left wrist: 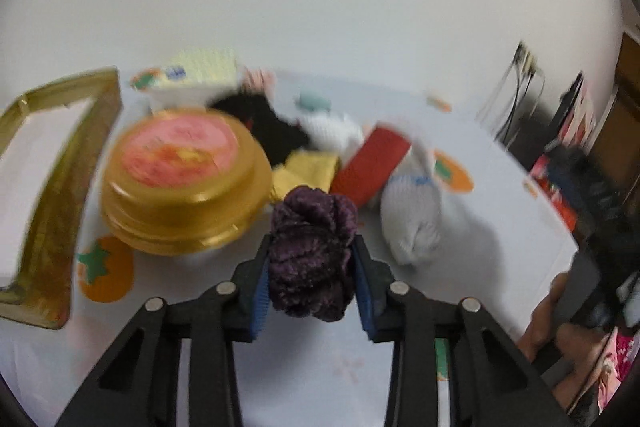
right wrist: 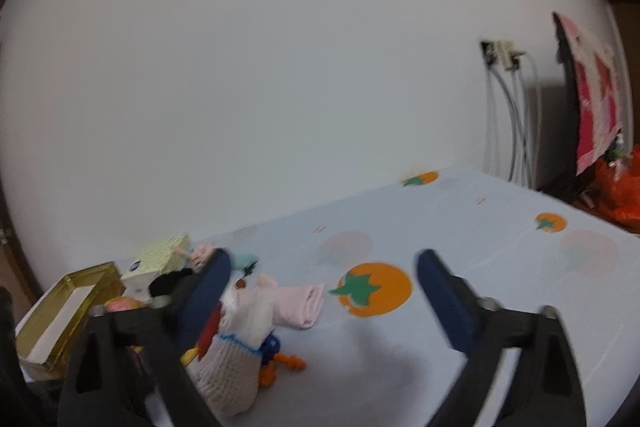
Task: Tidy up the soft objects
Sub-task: 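Grasp the purple scrunchie with the left tool while the right tool grasps the white knit glove, then carry the scrunchie and glove over the gold tray and release both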
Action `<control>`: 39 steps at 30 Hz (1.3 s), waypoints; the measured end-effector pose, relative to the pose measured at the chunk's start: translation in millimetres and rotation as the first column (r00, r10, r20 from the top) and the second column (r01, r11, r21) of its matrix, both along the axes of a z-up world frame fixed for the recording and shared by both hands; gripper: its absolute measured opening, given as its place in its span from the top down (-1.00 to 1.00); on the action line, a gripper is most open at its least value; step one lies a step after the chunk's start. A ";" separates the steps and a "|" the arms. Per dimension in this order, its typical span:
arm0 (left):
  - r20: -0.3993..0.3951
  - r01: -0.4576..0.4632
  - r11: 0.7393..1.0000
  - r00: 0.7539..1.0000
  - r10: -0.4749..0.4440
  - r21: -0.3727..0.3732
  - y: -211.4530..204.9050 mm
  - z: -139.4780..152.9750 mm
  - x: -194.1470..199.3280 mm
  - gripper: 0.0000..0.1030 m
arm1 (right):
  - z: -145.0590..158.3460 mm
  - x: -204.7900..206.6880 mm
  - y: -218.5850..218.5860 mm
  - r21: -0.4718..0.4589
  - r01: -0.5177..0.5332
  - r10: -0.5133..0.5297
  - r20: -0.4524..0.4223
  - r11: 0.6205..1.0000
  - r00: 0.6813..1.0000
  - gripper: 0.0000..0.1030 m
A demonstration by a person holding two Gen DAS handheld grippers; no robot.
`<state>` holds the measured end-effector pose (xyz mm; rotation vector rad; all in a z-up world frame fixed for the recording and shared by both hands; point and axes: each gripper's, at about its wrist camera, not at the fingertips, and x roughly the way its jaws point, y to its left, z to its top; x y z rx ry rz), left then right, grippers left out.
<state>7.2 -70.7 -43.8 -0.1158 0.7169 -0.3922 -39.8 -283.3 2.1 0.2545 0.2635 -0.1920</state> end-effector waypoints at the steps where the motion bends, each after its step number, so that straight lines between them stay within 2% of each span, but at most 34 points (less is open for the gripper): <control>1: 0.021 -0.007 1.000 1.000 0.007 0.000 1.5 2.8 -2.7 0.33 | -1.1 2.1 1.2 0.007 -0.020 0.020 -0.021 1.000 1.000 -0.47; 2: 0.044 -0.011 1.000 0.999 0.011 -0.001 3.5 5.6 -5.4 0.33 | -3.5 6.1 3.9 0.024 -0.054 0.055 -0.061 0.998 0.997 -0.37; 4: 0.088 -0.024 1.000 0.996 0.023 0.003 6.7 11.9 -12.1 0.33 | -8.4 11.4 11.2 0.068 -0.119 0.126 -0.117 0.991 0.985 -0.36; 7: 0.152 -0.045 0.998 0.988 0.039 0.035 16.0 21.1 -18.7 0.33 | -13.1 16.0 27.5 0.083 -0.175 0.187 -0.163 0.981 0.969 -0.36; 12: 0.170 -0.072 0.997 0.983 0.069 0.011 39.7 29.3 -19.3 0.33 | -28.3 43.6 55.1 0.090 -0.219 0.237 -0.321 0.972 0.917 -0.36; 16: 0.189 -0.087 0.996 0.978 0.084 0.008 56.4 33.8 -22.0 0.33 | -43.2 64.2 67.9 0.069 -0.236 0.242 -0.447 0.969 0.861 -0.35; 18: 0.189 -0.088 0.996 0.978 0.086 0.000 62.1 34.5 -22.7 0.33 | -49.1 67.6 66.4 0.087 -0.258 0.268 -0.470 0.962 0.841 0.07; 21: 0.190 -0.098 0.995 0.977 0.099 -0.011 72.1 34.6 -22.5 0.33 | -47.0 62.6 67.2 0.075 -0.255 0.260 -0.451 0.964 0.854 0.21; 23: 0.190 -0.106 0.994 0.976 0.108 -0.019 80.3 34.9 -22.7 0.32 | -41.7 52.5 63.5 0.076 -0.239 0.249 -0.405 0.968 0.880 0.22; 26: 0.206 -0.119 0.992 0.971 0.122 -0.028 94.8 36.7 -23.1 0.32 | -29.7 25.9 53.5 0.116 -0.223 0.246 -0.260 0.968 0.934 0.22; 29: 0.230 -0.145 0.989 0.962 0.148 -0.030 109.1 39.9 -22.3 0.32 | -19.9 6.1 53.3 0.110 -0.200 0.215 -0.157 0.974 0.964 0.22; 35: 0.246 -0.221 0.975 0.943 0.223 -0.037 145.2 44.9 -13.9 0.32 | 2.1 -2.7 87.8 0.039 -0.239 0.241 -0.086 0.970 0.967 0.21; 39: 0.242 -0.283 0.958 0.927 0.287 -0.048 176.5 45.6 -7.8 0.32 | 14.8 0.5 130.3 -0.016 -0.326 0.324 -0.061 0.945 0.944 0.21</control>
